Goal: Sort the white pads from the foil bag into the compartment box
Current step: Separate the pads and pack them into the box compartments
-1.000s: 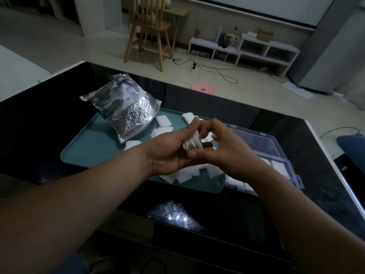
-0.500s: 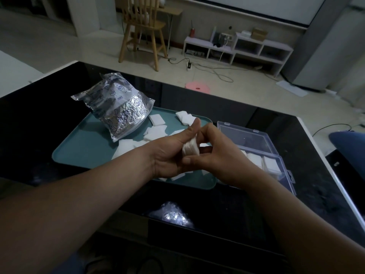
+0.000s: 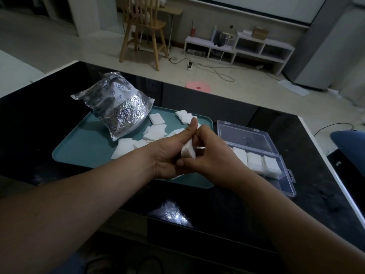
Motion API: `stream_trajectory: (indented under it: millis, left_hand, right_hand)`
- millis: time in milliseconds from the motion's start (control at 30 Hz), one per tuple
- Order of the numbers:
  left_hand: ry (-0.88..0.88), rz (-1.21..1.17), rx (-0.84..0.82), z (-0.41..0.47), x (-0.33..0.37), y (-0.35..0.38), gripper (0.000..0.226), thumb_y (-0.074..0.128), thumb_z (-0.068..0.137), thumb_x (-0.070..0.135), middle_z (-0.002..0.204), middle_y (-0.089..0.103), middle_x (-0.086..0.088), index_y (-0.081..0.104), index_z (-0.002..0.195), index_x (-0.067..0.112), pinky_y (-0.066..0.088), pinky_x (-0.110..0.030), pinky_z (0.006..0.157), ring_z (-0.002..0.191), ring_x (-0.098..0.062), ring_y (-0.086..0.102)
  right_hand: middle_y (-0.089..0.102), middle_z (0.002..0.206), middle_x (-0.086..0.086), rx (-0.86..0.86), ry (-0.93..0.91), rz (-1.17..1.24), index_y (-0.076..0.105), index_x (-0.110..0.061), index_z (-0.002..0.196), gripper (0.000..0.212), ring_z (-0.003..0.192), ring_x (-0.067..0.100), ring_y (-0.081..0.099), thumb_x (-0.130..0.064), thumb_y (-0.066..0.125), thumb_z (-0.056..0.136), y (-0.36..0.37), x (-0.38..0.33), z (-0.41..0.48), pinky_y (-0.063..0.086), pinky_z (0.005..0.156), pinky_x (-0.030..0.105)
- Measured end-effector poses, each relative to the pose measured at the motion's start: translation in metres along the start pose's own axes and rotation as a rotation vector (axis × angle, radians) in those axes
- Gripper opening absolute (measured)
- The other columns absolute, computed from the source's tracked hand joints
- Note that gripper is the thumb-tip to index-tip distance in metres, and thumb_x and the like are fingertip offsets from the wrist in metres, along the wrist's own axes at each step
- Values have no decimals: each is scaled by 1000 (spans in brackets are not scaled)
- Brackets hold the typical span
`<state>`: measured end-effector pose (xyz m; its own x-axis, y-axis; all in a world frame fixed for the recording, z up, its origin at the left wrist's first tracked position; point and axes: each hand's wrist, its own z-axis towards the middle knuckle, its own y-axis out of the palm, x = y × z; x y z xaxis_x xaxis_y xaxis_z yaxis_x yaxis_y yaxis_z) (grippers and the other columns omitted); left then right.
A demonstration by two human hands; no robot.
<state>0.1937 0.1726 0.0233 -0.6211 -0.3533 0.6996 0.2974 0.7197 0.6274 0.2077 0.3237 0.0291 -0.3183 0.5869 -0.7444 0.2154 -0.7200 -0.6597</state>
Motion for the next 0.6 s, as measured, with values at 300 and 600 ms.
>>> stream_trajectory:
  millis: [300,600]
  left_hand:
    - [-3,58,34,3,-2,-5,61,50,89,75,91,72,-3,77,93,20,45,-32,89,94,-20,61]
    - [49,39,100,10,-2,-7,58,59,80,81,78,47,0,64,93,26,37,-28,67,70,-16,45]
  right_hand:
    - [67,105,2,-8,17,21,48,-27,101,60,96,22,73,-47,91,65,3,3,1,62,79,50]
    - [58,108,-10,83,-66,-160,54,-25,109,52,99,10,56,-48,86,74,4,-1,-5,52,86,35]
